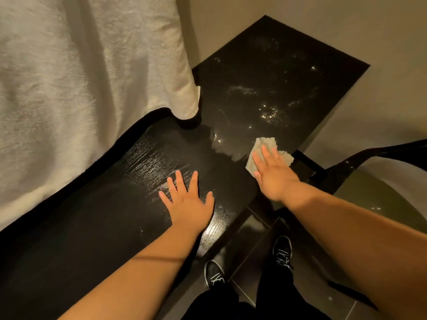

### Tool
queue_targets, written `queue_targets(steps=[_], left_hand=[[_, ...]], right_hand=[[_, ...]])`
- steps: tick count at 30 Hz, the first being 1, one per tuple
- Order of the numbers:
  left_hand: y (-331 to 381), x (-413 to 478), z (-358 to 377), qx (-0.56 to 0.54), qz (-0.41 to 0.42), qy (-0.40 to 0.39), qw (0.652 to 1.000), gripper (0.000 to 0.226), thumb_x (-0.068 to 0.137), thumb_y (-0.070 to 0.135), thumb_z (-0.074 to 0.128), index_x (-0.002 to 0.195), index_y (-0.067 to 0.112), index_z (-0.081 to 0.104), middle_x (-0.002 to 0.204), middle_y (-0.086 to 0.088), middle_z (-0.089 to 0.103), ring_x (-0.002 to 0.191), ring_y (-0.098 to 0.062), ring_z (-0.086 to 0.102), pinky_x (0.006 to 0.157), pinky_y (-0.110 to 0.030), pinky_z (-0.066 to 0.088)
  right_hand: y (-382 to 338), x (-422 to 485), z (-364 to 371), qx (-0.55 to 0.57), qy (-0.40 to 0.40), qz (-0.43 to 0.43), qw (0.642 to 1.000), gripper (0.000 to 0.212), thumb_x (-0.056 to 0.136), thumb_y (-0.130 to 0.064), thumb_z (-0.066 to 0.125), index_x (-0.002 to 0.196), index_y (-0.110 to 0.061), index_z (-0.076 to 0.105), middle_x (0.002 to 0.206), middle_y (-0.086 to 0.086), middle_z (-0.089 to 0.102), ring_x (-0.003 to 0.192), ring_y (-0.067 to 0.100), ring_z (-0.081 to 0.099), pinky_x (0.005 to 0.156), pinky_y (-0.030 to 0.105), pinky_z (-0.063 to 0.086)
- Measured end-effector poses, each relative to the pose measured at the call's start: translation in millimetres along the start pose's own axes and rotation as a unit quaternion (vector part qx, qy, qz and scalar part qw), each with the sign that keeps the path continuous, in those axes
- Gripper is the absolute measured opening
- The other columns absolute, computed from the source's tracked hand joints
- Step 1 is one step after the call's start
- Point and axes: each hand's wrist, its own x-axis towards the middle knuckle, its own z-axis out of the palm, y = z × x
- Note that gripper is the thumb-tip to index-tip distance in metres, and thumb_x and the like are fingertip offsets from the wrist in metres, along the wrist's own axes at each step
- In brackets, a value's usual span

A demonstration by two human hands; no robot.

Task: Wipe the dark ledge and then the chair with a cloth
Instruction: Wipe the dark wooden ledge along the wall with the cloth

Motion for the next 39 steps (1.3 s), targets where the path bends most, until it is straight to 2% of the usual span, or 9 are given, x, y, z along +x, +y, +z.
queue_targets(steps=[7,12,14,20,23,27,30,34,39], left_hand=[[42,18,1,-0.051,-0.140,0.000,0.989,0.078,0.100,0.066,0.030,0.167,0.042,-0.002,0.175,0.000,-0.017,0.159,-0.032,-0.021,0.121,-0.071,-0.011],[57,29,2,-0.067,-0.221,0.041,0.972,0.077,0.099,0.065,0.024,0.168,0.038,0.000,0.176,0.004,-0.012,0.161,-0.026,-0.015,0.122,-0.071,-0.007],[60,29,6,-0.056,-0.220,0.066,0.972,0.078,0.098,0.063,0.025,0.168,0.037,0.003,0.177,0.002,-0.007,0.162,-0.028,-0.011,0.123,-0.070,-0.006],[63,31,12,-0.053,-0.227,0.090,0.968,0.077,0.097,0.062,0.029,0.167,0.036,0.011,0.177,0.002,0.001,0.162,-0.029,-0.005,0.124,-0.069,-0.005],[63,31,13,-0.049,-0.236,0.098,0.966,0.075,0.098,0.062,0.029,0.167,0.036,0.013,0.177,0.003,0.003,0.162,-0.028,-0.004,0.125,-0.067,-0.003],[64,31,12,-0.044,-0.237,0.099,0.966,0.075,0.098,0.062,0.028,0.167,0.036,0.013,0.177,0.003,0.002,0.162,-0.027,-0.005,0.125,-0.067,-0.003],[65,31,12,-0.044,-0.241,0.103,0.964,0.074,0.099,0.061,0.030,0.167,0.036,0.014,0.177,0.003,0.003,0.162,-0.028,-0.004,0.126,-0.066,-0.004],[67,31,12,-0.041,-0.241,0.109,0.963,0.074,0.099,0.060,0.034,0.167,0.035,0.018,0.177,0.002,0.006,0.162,-0.029,0.000,0.126,-0.066,-0.001],[66,32,10,-0.034,-0.241,0.112,0.964,0.075,0.097,0.061,0.034,0.166,0.034,0.020,0.176,0.001,0.010,0.162,-0.030,0.003,0.126,-0.067,0.002]], right_hand=[[0,-16,28,-0.064,-0.023,-0.229,0.971,0.066,0.100,-0.052,0.014,0.163,-0.033,0.008,0.172,-0.001,-0.006,0.158,0.026,-0.008,0.127,0.050,0.014],[48,29,-22,-0.072,-0.001,-0.116,0.991,0.064,0.105,-0.054,0.016,0.162,-0.037,-0.009,0.171,-0.006,-0.017,0.156,0.021,-0.020,0.128,0.043,-0.006],[48,33,-20,-0.057,0.007,-0.093,0.994,0.064,0.104,-0.051,0.013,0.162,-0.035,-0.008,0.171,-0.003,-0.015,0.156,0.026,-0.019,0.128,0.045,0.000],[17,7,15,0.013,0.058,-0.319,0.946,0.058,0.101,-0.042,0.041,0.155,-0.020,0.044,0.166,0.008,0.030,0.156,0.035,0.018,0.126,0.053,0.022],[35,33,0,-0.038,0.038,-0.355,0.933,0.061,0.103,-0.049,0.032,0.161,-0.027,0.032,0.171,-0.001,0.017,0.159,0.025,0.008,0.126,0.049,0.022],[61,73,-34,-0.060,0.012,-0.218,0.974,0.066,0.100,-0.054,0.007,0.163,-0.036,-0.003,0.171,-0.012,-0.015,0.156,0.016,-0.020,0.128,0.044,0.009],[45,68,-32,-0.053,0.033,-0.186,0.981,0.068,0.101,-0.047,0.010,0.165,-0.025,0.005,0.173,0.001,-0.005,0.157,0.029,-0.015,0.128,0.048,0.010],[25,33,-5,-0.028,0.100,-0.364,0.926,0.059,0.100,-0.036,0.044,0.155,-0.015,0.044,0.165,0.012,0.032,0.154,0.040,0.021,0.123,0.054,0.027],[47,74,-14,-0.035,0.103,-0.374,0.921,0.059,0.101,-0.038,0.047,0.158,-0.023,0.040,0.169,0.001,0.025,0.158,0.028,0.014,0.121,0.051,0.031]])
